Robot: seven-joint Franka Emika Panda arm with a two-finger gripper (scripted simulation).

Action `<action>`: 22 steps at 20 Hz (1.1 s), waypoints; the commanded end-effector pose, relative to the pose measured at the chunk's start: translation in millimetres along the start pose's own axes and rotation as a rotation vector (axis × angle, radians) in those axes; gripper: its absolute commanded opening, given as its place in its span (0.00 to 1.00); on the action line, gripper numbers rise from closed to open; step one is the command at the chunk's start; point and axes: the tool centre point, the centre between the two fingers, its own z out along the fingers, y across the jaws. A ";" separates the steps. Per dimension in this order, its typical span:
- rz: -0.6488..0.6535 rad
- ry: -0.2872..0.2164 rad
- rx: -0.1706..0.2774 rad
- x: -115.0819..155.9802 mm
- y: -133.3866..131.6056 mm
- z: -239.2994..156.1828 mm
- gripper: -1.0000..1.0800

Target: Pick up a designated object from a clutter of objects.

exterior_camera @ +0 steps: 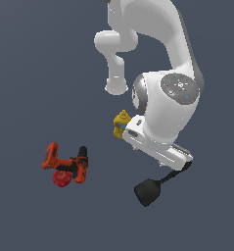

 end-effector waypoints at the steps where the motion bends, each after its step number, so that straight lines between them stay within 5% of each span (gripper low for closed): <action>1: 0.048 0.001 0.001 -3.0 -13.8 13.2 0.96; 22: 0.363 0.000 0.007 -39.6 -96.7 109.8 0.96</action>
